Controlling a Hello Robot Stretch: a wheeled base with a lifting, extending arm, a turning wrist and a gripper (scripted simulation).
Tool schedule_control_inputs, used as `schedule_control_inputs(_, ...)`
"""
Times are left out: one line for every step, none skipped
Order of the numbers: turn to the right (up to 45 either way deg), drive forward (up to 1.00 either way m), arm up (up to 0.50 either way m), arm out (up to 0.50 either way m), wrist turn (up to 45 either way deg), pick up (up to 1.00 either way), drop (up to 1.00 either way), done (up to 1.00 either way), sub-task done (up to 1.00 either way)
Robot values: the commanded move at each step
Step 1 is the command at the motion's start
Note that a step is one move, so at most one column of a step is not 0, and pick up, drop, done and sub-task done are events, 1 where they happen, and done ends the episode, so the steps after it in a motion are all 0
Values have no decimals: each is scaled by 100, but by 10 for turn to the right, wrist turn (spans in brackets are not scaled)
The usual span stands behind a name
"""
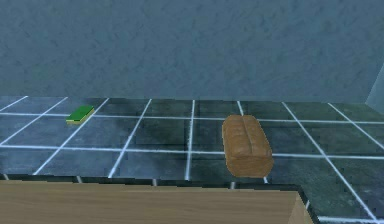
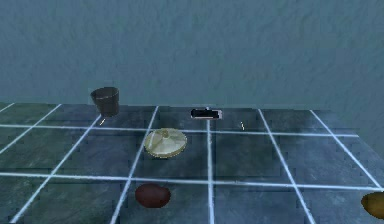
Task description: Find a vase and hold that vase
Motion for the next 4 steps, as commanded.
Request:
schedule_control_inputs(0, 0, 38, 0, 0, 0, 0, 0, 0)
schedule_control_inputs(0, 0, 0, 22, 0, 0, 0, 0, 0)
schedule_control_inputs(0, 0, 0, 0, 450, 0, 0, 0, 0)
schedule_control_inputs(0, 0, 0, 0, 450, 0, 0, 0, 0)
